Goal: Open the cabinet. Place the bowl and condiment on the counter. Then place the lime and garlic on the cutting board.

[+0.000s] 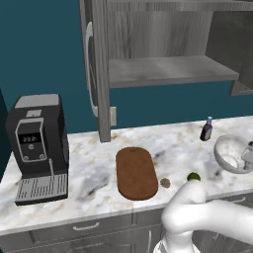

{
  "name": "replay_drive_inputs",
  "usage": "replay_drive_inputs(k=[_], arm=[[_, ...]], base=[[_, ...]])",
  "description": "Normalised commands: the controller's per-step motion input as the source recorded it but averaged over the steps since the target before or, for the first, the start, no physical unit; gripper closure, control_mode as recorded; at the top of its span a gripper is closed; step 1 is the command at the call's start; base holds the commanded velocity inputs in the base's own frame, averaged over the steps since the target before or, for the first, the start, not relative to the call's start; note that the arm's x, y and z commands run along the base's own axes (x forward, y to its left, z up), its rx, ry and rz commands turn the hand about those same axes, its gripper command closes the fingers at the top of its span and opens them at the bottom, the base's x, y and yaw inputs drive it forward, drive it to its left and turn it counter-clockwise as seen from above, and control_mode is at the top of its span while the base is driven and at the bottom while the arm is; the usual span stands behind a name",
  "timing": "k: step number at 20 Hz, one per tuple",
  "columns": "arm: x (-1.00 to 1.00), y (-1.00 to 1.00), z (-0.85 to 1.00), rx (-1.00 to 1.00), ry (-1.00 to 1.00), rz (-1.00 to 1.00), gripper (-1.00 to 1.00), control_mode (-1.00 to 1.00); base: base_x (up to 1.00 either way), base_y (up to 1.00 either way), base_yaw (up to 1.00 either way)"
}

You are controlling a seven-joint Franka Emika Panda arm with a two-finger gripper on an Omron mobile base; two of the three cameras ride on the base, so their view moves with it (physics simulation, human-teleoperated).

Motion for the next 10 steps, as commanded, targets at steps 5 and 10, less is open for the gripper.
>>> replay_drive_inputs(k=[5,10], arm=[[-0.85,0.13,0.20,0.00,-0.27,-0.04,-1.00,-1.00],[-0.80,0.05,0.41,0.03,-0.41,-0.01,-1.00,-1.00]], base=[[0.00,0.00,0.00],[0.00,0.00,0.00]])
